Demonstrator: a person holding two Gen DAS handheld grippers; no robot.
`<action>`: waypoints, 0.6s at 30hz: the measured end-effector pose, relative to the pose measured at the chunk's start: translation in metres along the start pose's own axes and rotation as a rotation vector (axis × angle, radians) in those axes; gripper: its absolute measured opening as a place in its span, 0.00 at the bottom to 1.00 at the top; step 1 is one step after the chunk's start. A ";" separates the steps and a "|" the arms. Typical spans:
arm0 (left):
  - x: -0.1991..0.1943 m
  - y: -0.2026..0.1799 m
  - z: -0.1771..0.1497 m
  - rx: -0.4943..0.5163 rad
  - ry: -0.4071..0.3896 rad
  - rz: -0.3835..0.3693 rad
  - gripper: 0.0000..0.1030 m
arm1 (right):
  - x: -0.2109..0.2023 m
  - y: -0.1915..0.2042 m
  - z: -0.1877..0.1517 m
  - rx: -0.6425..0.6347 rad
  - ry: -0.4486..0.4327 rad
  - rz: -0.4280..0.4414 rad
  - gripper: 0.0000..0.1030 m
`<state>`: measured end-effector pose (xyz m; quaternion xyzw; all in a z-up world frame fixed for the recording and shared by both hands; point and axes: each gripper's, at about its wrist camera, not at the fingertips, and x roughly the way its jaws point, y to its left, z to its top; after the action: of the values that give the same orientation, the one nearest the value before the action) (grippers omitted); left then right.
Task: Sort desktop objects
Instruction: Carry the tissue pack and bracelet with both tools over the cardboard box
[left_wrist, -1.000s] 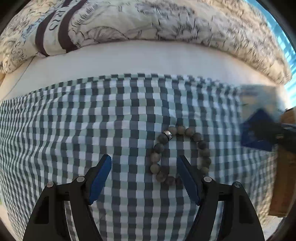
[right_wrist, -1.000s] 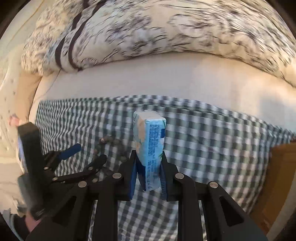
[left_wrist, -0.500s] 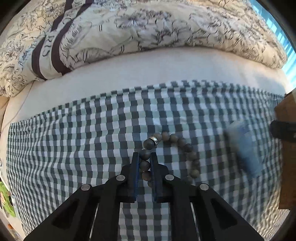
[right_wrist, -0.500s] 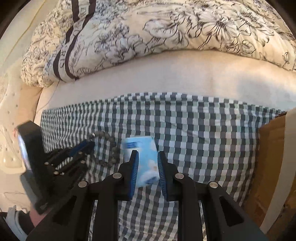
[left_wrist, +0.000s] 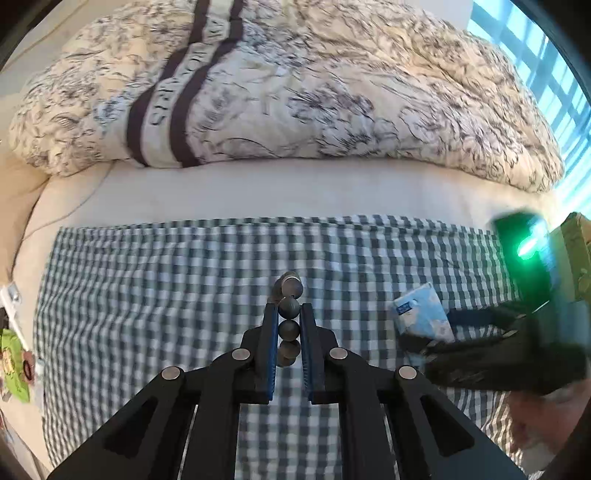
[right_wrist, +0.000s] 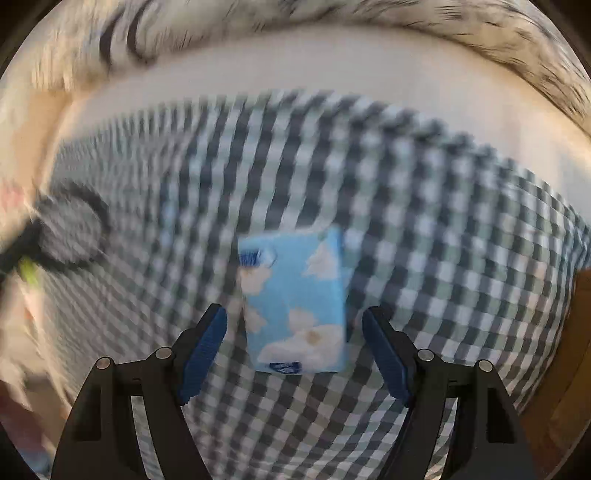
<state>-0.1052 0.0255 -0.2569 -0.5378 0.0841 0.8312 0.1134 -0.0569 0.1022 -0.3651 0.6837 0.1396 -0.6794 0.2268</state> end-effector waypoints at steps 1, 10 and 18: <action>-0.001 0.007 0.002 -0.004 -0.003 0.004 0.10 | 0.000 0.006 -0.001 -0.036 -0.015 -0.030 0.70; -0.030 0.027 0.012 -0.027 -0.045 0.022 0.10 | -0.057 -0.028 -0.019 0.126 -0.138 0.065 0.44; -0.061 0.001 0.030 -0.013 -0.087 -0.013 0.10 | -0.163 -0.046 -0.060 0.195 -0.348 0.113 0.44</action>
<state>-0.1075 0.0267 -0.1888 -0.5025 0.0699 0.8535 0.1189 -0.0336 0.1907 -0.2106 0.5816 -0.0064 -0.7837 0.2179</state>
